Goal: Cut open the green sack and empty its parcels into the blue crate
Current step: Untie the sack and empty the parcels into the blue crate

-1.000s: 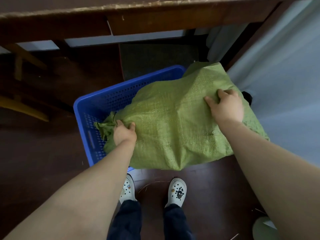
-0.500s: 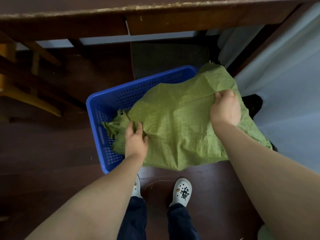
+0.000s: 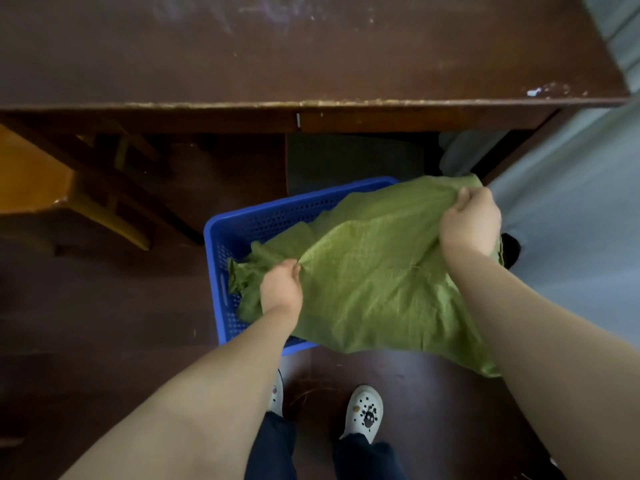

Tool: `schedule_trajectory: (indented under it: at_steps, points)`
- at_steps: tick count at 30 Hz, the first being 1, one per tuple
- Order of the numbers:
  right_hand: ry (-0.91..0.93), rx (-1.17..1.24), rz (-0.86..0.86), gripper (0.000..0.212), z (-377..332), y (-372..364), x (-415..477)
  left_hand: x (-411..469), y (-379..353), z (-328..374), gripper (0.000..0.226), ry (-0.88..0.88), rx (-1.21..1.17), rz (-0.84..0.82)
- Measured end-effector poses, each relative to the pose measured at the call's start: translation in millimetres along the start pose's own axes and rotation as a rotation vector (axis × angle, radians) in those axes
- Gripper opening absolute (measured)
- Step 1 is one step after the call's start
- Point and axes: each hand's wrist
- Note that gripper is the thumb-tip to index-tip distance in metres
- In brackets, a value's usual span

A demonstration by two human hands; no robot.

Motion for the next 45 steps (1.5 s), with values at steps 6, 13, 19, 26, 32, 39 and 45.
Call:
schedule_trajectory:
  at_steps: [6,13,19,26,32,39,45]
  points:
    - [0.068,0.131,-0.048,0.032,-12,36,-12,-13,20,20,0.035,0.029,-0.091,0.04]
    - [0.088,0.206,-0.077,0.03,-26,54,-25,-20,36,38,0.031,0.055,-0.104,0.069]
    - [0.113,0.263,-0.123,0.023,-32,63,-25,-17,43,47,0.029,0.121,-0.139,0.093]
    - [0.189,0.278,-0.289,0.017,-52,61,-35,-12,42,59,0.114,-0.01,0.129,-0.373]
    - [0.101,0.359,-0.371,0.018,-61,59,-26,-8,10,51,0.086,0.029,0.103,-0.452]
    - [0.073,0.258,-0.315,0.028,-57,61,8,-7,13,60,0.023,-0.018,0.107,-0.346]
    - [0.126,0.144,-0.186,0.031,-43,76,41,-16,37,72,0.04,-0.214,0.084,-0.1]
Point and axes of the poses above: each hand's wrist, its own x-axis towards the middle knuckle, its own y-axis out of the back of the hand, z = x × y, and after that the axes turned 7 degrees about -y, right-handed
